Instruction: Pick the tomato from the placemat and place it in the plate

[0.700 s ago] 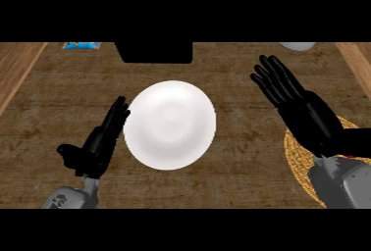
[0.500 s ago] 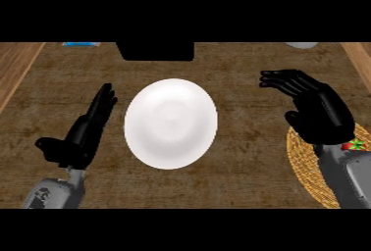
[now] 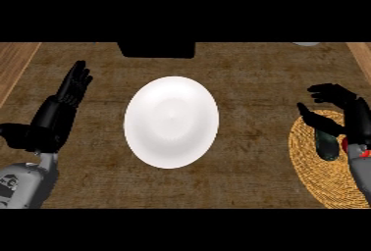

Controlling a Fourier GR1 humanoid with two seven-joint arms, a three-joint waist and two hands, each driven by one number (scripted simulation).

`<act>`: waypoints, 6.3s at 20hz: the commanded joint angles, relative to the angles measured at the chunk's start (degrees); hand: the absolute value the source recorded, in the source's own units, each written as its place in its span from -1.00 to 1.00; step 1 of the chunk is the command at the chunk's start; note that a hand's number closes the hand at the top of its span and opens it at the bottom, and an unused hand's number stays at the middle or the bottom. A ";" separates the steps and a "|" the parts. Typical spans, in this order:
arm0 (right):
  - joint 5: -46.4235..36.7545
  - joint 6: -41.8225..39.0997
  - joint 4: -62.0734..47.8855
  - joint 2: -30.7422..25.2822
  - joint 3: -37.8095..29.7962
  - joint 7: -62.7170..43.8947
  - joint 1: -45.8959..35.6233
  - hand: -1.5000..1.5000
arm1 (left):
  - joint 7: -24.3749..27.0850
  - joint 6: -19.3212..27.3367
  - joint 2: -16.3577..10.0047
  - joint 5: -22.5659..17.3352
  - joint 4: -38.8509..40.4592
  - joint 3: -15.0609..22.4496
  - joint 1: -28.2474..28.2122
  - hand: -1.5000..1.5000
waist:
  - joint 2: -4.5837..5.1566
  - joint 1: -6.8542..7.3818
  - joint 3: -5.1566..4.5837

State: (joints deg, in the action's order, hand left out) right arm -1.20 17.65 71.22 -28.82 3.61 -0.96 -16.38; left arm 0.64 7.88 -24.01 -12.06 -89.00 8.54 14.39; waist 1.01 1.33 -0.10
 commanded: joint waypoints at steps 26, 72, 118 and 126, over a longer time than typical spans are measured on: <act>-11.54 -23.76 2.61 -15.13 7.88 -48.65 -6.28 -1.00 | -2.64 -4.06 -1.88 -0.08 0.09 -5.21 0.56 0.00 | -1.24 -1.32 -0.15; -40.25 -12.66 -27.77 -3.93 -0.22 -30.97 -6.28 1.00 | -5.83 -11.45 5.85 7.04 -1.25 -12.94 2.70 0.00 | -0.90 -0.95 0.12; -28.86 -29.58 -9.81 26.47 10.30 8.21 -32.55 1.00 | -5.04 -13.00 7.45 9.42 -3.47 -14.10 -1.51 0.00 | -0.85 -0.44 0.08; -27.25 -15.55 -26.25 28.74 21.31 6.55 -40.74 1.00 | -8.50 -12.01 9.14 10.68 -3.56 -12.22 2.70 0.00 | -0.53 0.90 0.09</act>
State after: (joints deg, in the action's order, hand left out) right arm -30.24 -4.72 53.04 -1.21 20.39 5.18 -53.61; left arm -7.49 -5.03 -15.95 -3.04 -92.80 -5.02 16.20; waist 0.26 1.49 -0.02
